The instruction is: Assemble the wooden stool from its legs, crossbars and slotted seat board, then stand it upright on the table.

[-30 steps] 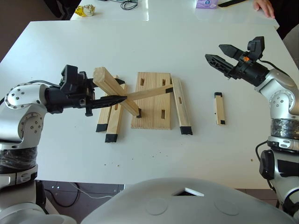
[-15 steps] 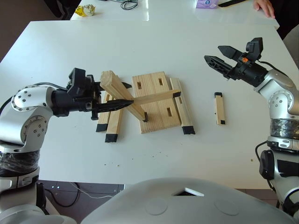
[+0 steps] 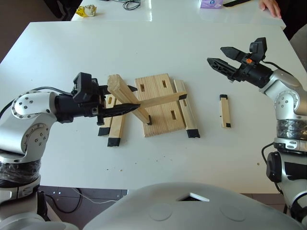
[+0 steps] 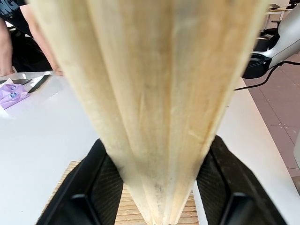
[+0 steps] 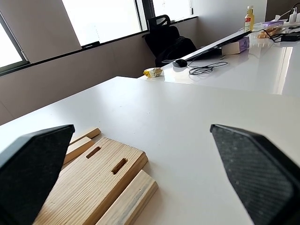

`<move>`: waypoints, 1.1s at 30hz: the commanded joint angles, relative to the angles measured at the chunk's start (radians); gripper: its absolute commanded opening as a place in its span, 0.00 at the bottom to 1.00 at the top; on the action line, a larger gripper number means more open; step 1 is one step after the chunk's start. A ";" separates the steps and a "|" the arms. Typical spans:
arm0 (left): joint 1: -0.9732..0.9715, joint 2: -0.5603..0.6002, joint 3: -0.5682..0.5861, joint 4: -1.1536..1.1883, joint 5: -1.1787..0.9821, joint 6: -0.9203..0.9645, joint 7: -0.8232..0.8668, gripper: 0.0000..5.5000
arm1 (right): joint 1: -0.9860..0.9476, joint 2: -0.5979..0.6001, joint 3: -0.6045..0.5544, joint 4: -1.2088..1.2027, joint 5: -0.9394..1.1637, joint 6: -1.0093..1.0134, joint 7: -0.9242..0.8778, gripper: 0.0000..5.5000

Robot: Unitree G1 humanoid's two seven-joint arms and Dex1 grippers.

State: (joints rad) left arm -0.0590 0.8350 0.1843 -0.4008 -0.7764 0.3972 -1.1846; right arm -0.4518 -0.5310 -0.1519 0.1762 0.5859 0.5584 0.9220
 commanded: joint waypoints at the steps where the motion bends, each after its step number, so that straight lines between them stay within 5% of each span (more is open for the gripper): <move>1: -0.016 -0.006 -0.009 0.041 0.039 -0.022 -0.005 0.37 | -0.018 -0.012 0.021 0.006 -0.014 0.011 0.021 0.97; 17: 0.138 0.011 0.001 -0.005 0.086 -0.056 -0.010 0.37 | -0.007 -0.011 0.020 -0.003 -0.005 0.013 0.022 0.97; 33: 0.224 0.027 -0.173 -0.127 0.216 -0.011 0.178 0.37 | 0.088 0.023 -0.013 -0.104 0.025 0.044 -0.037 0.97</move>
State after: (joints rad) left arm 0.0997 0.8139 0.0682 -0.5444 -0.6094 0.2764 -0.9962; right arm -0.3835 -0.5143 -0.1579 0.0986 0.5934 0.5876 0.8950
